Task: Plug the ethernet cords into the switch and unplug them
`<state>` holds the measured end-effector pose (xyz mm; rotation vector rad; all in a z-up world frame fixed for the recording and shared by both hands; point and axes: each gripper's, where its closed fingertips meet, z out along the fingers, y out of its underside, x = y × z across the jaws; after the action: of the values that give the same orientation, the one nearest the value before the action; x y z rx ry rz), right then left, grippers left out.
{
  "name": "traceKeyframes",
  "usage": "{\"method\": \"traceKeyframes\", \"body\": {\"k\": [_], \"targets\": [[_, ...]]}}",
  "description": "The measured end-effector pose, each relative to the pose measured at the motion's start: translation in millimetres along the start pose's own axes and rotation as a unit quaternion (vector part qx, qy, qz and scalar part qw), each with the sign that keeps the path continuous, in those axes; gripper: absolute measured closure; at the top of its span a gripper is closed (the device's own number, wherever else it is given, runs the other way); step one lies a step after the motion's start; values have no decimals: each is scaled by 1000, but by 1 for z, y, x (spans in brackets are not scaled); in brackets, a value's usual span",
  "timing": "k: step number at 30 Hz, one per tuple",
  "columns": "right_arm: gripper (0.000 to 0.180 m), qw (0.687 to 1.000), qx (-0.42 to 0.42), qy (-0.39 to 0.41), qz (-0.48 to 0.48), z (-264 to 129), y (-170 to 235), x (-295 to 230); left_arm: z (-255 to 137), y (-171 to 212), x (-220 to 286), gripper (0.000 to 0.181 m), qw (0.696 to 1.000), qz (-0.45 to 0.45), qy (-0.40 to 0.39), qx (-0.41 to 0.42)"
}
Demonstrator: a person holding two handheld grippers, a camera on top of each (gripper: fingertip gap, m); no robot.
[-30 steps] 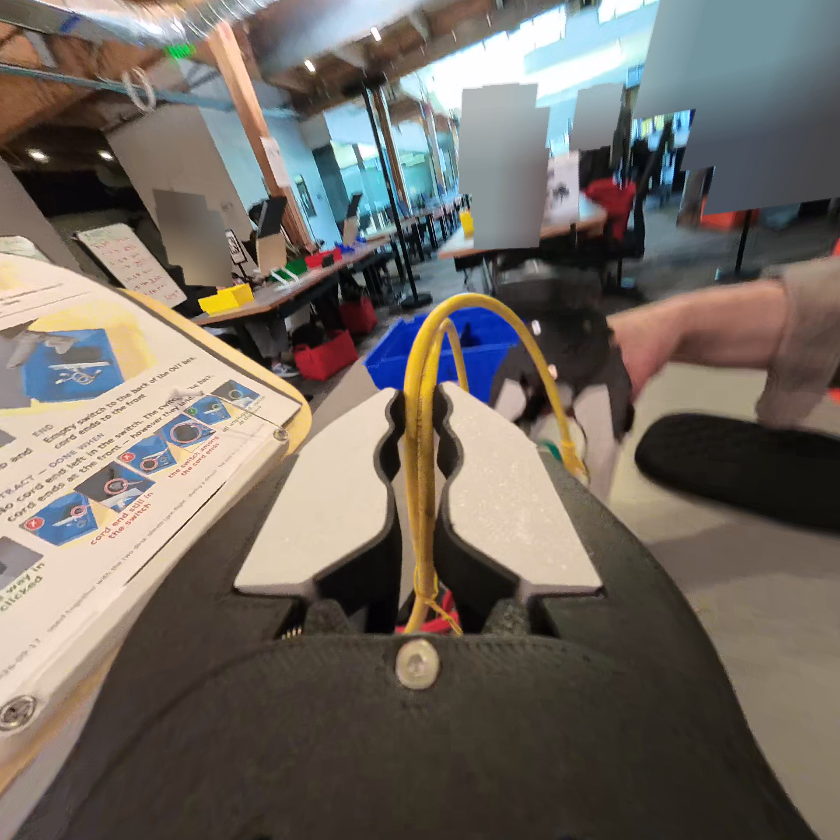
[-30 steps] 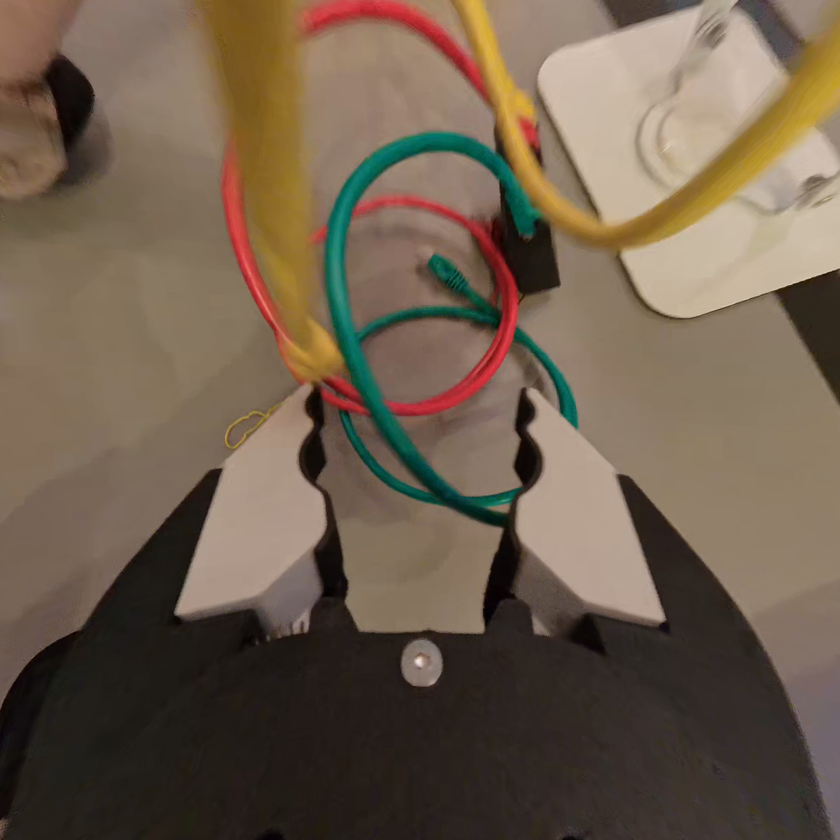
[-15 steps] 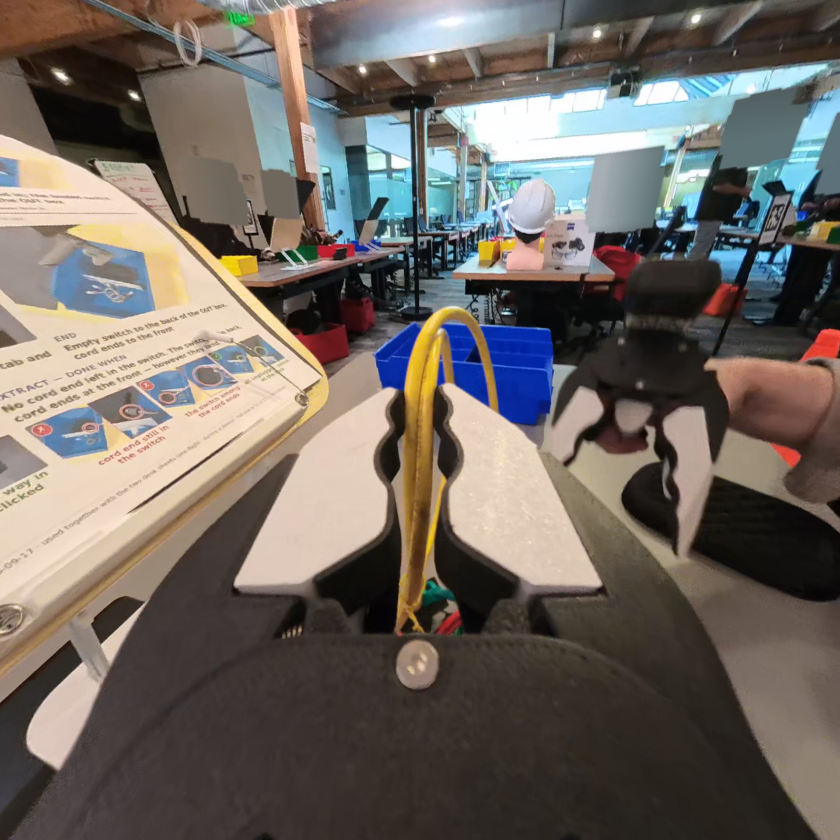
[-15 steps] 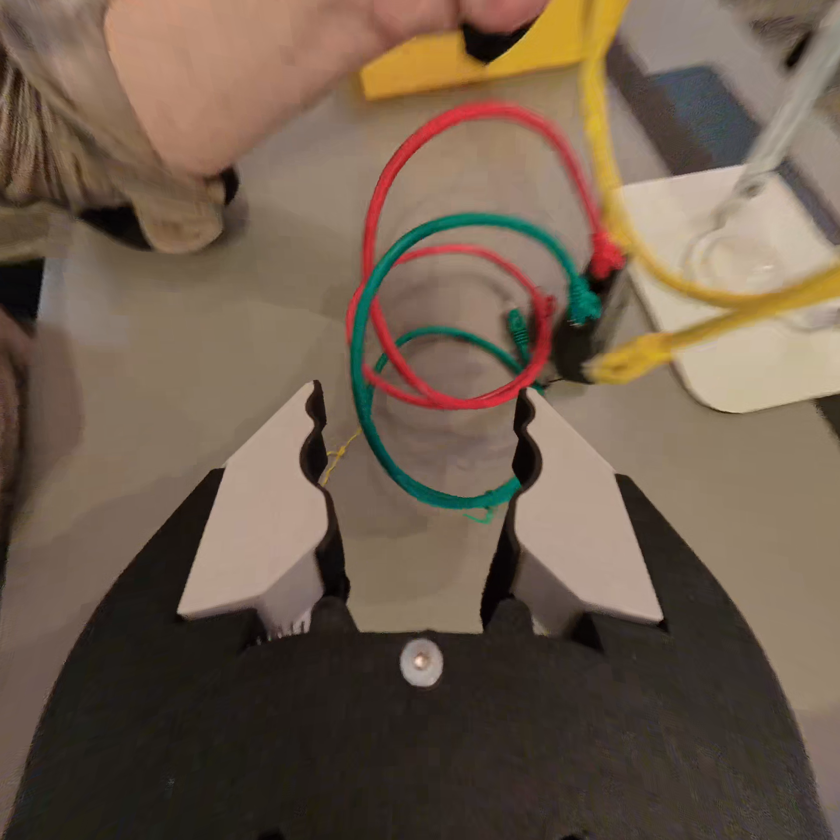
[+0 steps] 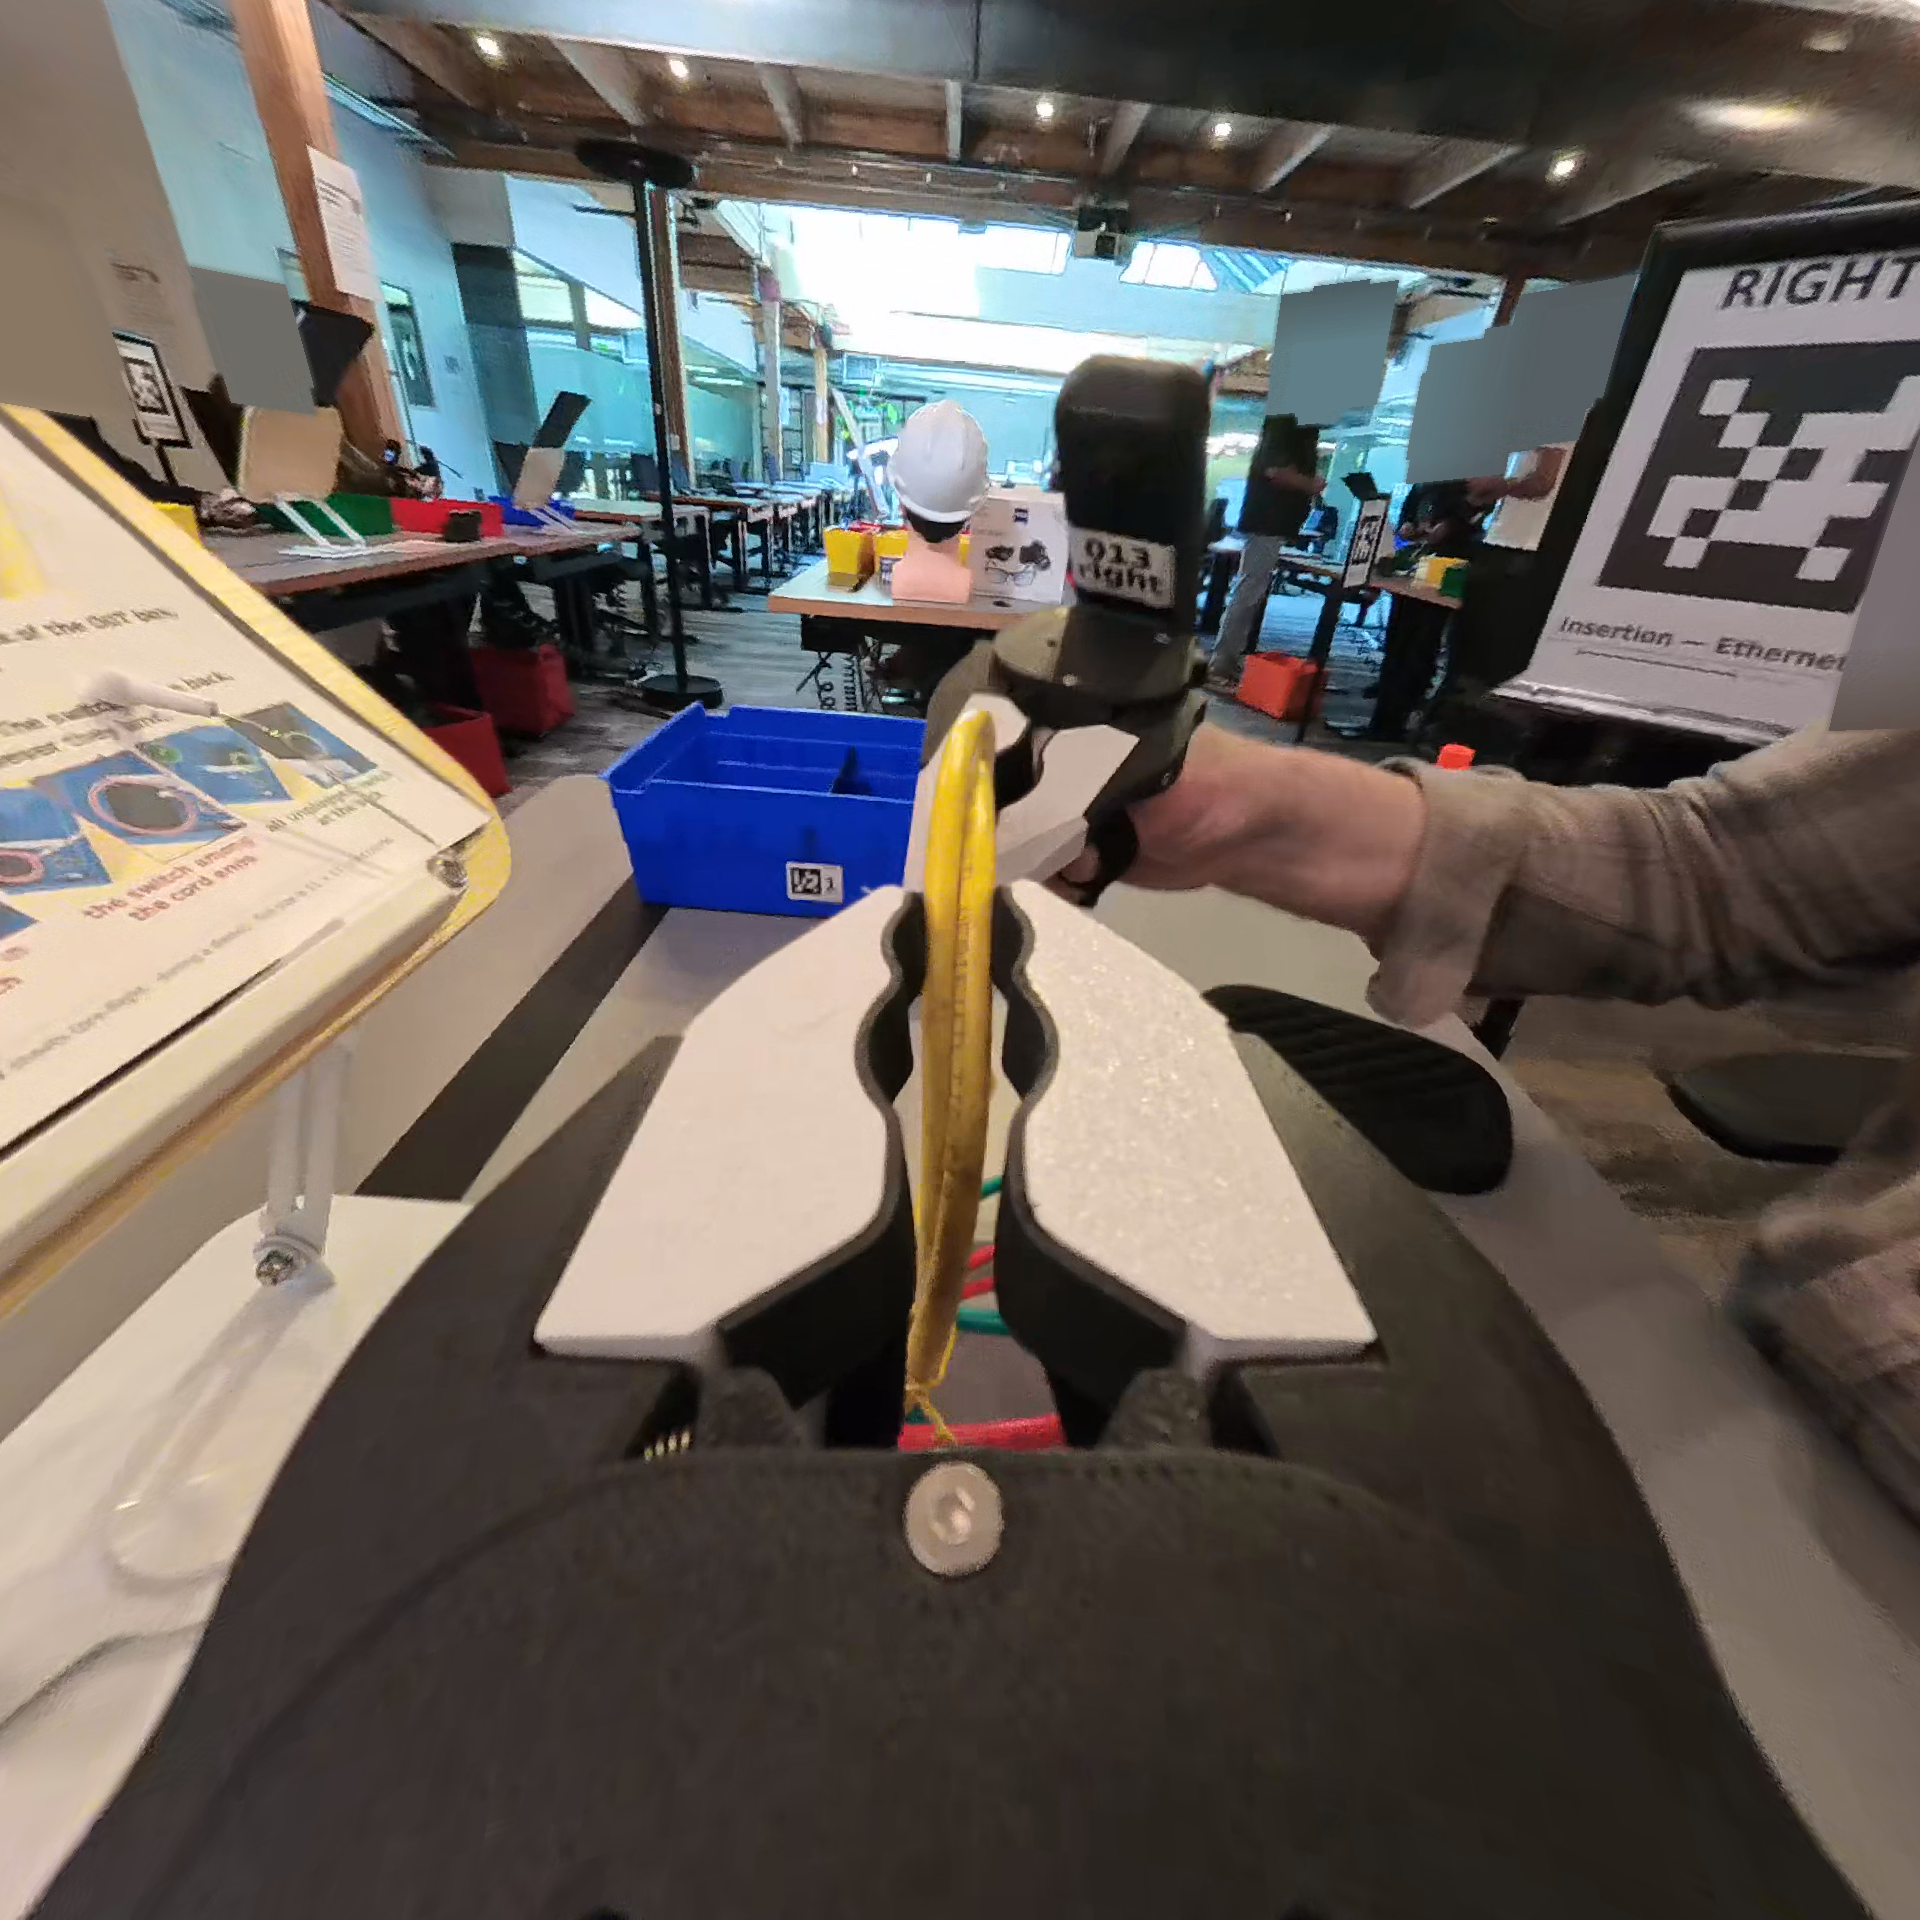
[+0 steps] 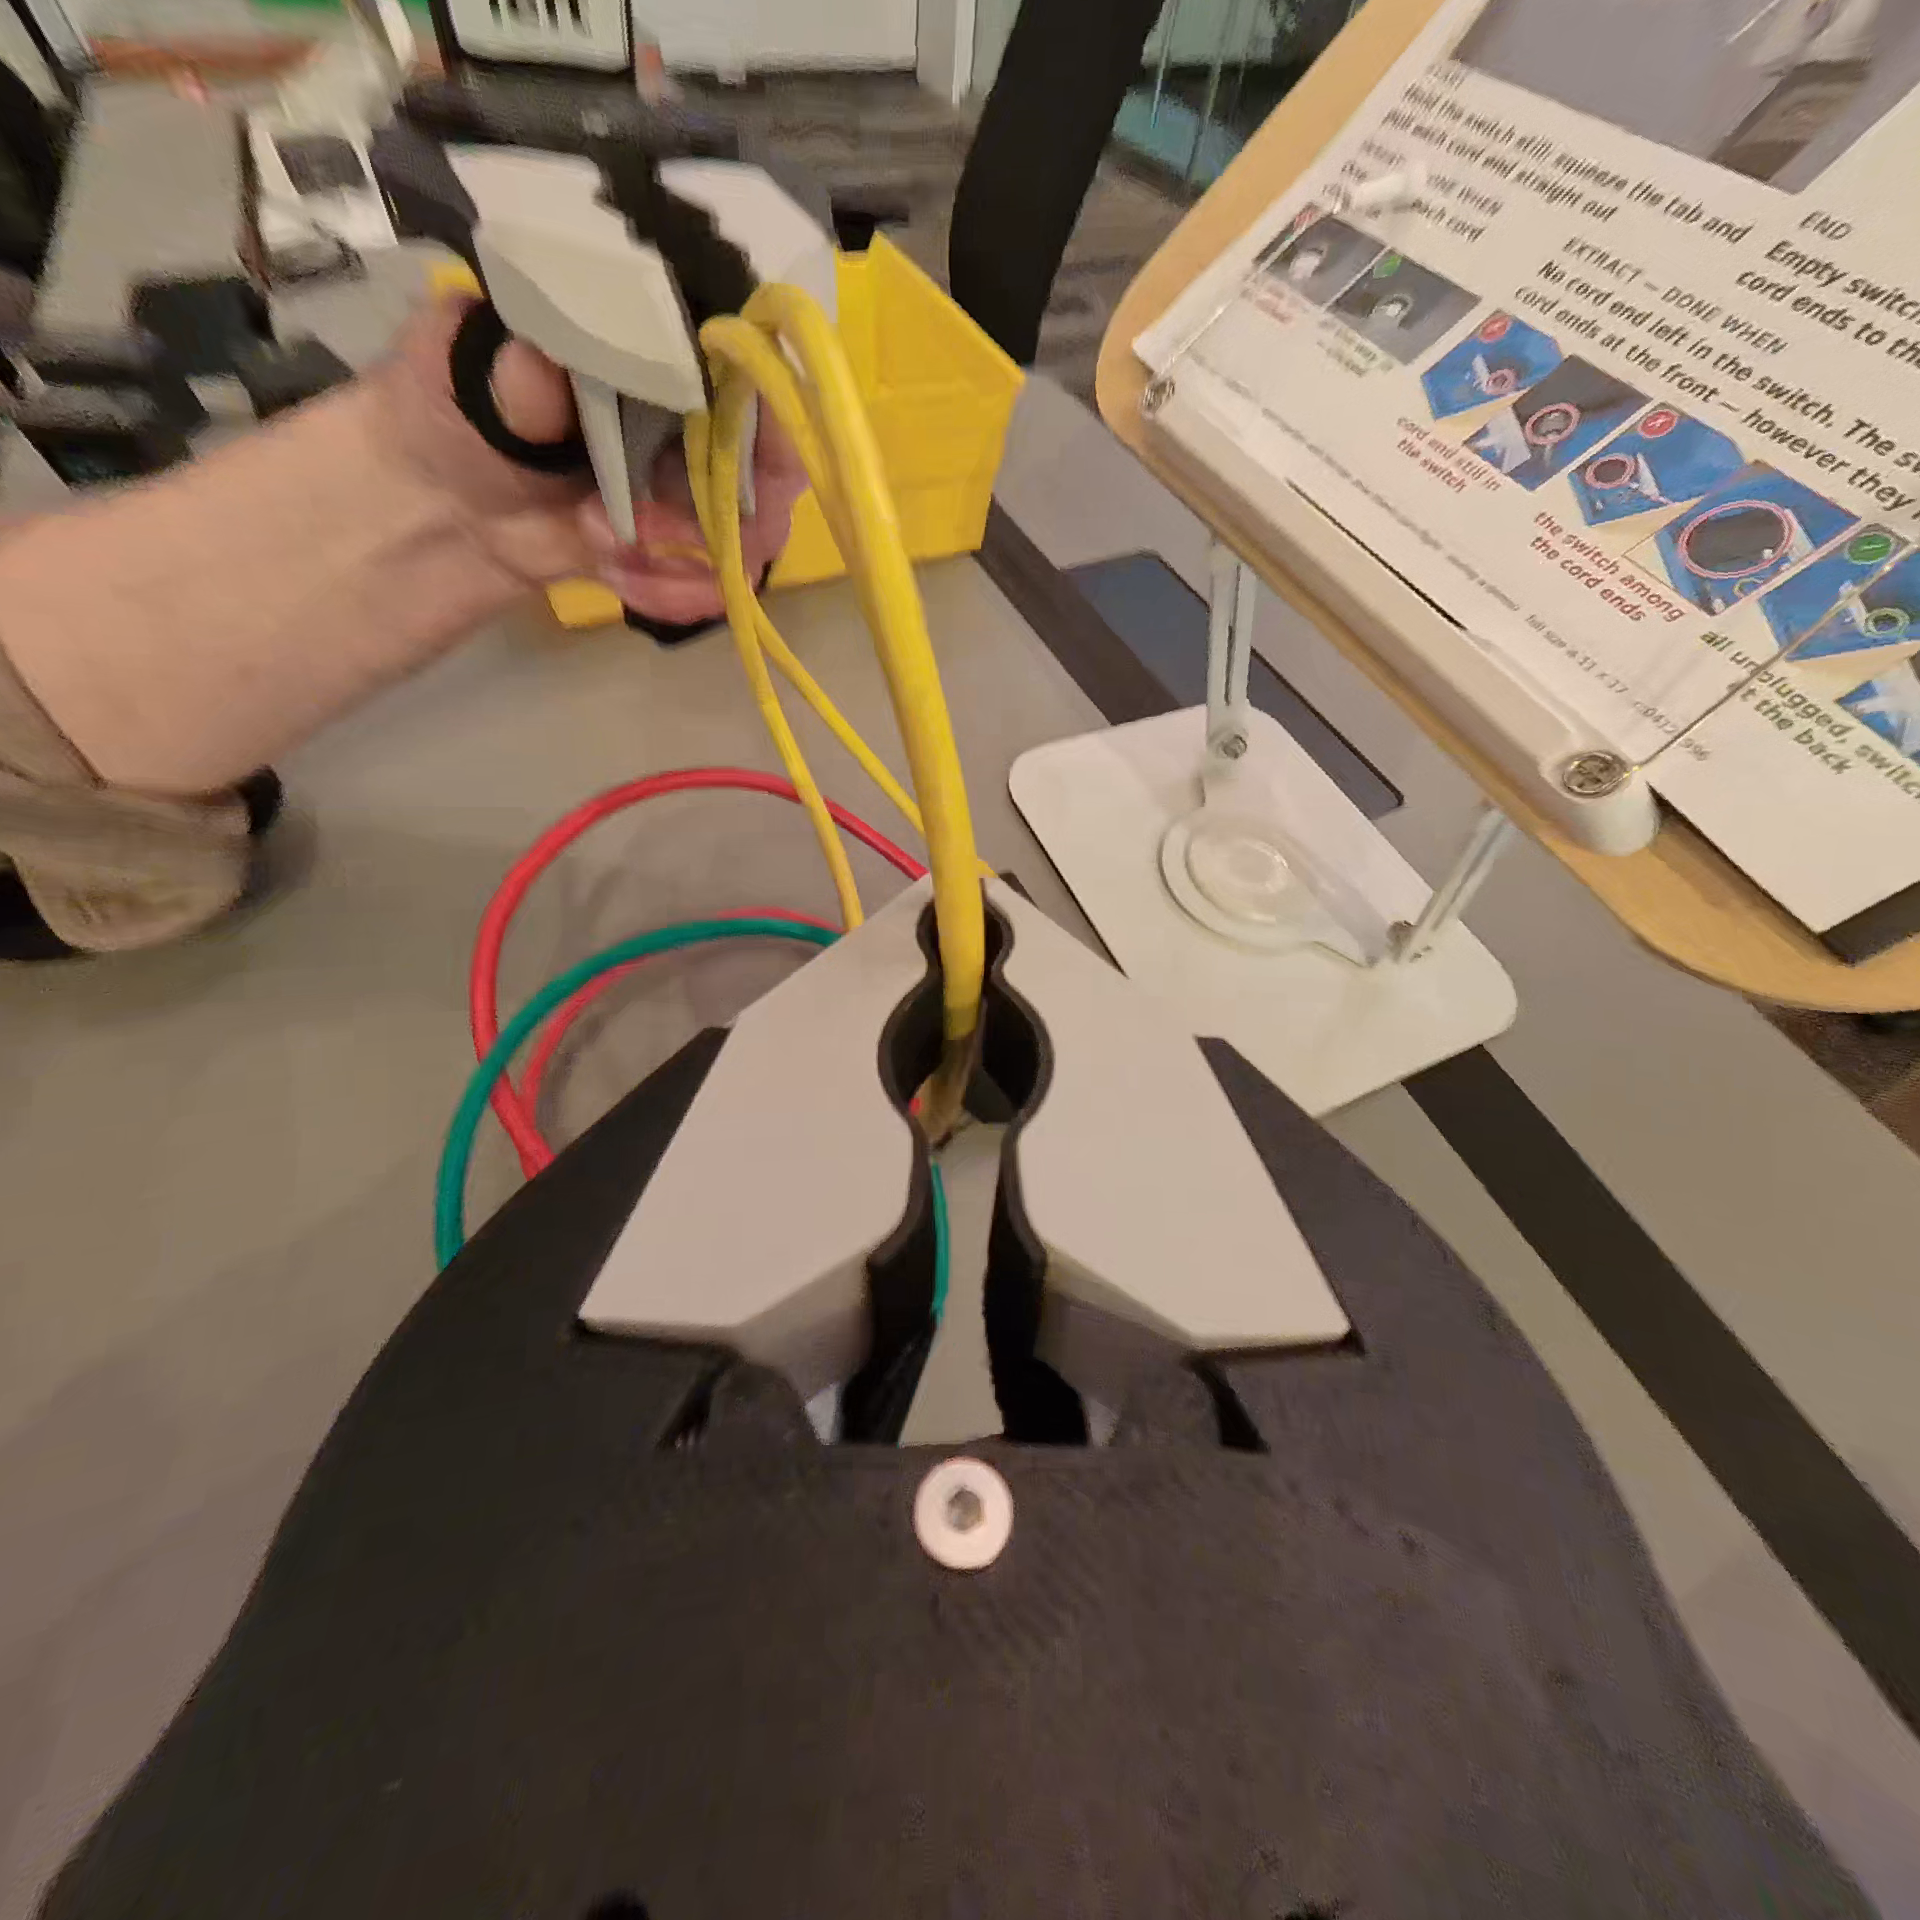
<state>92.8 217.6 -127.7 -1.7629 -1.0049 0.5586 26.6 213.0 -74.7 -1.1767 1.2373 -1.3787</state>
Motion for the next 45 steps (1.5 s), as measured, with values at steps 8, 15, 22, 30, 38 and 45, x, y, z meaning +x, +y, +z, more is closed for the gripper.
{"method": "traceKeyframes", "body": {"k": [8, 15, 22, 30, 38, 45], "targets": [[180, 993, -111, -36, -13, 15, -4, -11, -6, -12, 1, 119, 925, 280, -183, -179], [180, 984, -168, -63, -20, 38, -5, -30, 10, 27, -14, 145, 776, 430, -254, -385], [147, 988, -143, -2, -66, 37, -21, -18, 4, 31, -27, 173, 793, 398, -268, -375], [147, 966, -182, -99, -152, -33, 32, -95, -20, 26, -49, 176, 815, 342, -306, -355], [151, 939, -260, -136, -177, -31, 151, -170, -18, 26, -48, 176, 823, 333, -301, -347], [169, 945, -274, -136, -117, -7, 185, -164, -15, 26, -46, 176, 821, 338, -300, -348]]}}
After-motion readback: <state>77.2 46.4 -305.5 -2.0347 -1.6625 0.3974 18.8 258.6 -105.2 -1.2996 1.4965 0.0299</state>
